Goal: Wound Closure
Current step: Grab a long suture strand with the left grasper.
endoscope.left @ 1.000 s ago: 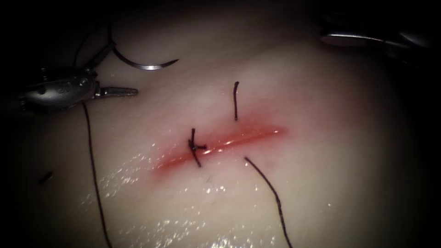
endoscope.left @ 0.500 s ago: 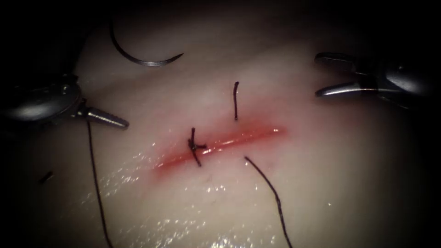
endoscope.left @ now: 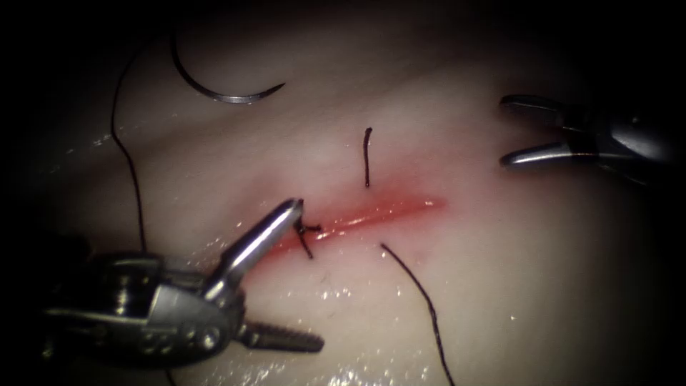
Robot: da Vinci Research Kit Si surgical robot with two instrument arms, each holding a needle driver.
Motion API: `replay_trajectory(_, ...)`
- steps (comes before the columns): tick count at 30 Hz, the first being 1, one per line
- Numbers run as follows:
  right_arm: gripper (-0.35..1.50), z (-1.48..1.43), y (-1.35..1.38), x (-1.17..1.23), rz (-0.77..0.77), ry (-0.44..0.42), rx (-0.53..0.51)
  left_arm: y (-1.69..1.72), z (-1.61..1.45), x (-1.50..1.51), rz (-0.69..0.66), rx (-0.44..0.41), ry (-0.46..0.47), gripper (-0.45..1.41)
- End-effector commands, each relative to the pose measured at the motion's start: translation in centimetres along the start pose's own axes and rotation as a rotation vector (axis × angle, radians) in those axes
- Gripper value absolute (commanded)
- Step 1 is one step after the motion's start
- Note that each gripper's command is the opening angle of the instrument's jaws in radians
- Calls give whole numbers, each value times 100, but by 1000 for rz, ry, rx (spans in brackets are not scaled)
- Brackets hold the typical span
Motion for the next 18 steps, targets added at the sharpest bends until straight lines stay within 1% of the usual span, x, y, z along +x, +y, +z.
replay_trajectory(1,68,7,-5,-2,1,0,3,9,14,2,42,-16,48,56)
replay_trajectory(2,73,7,-7,-1,2,-6,5,13,19,5,58,-24,79,53)
replay_trajectory(4,76,6,-9,1,5,-10,6,19,28,9,87,-31,134,46)
replay_trajectory(6,86,4,-11,2,6,-16,8,26,38,10,104,-43,180,43)
replay_trajectory(9,100,2,-14,2,5,-31,13,36,52,8,126,-70,184,43)
replay_trajectory(12,106,0,-16,1,11,-31,15,48,66,6,168,-114,189,43)
replay_trajectory(18,106,-2,-20,1,10,-31,16,76,89,-1,255,-173,193,43)
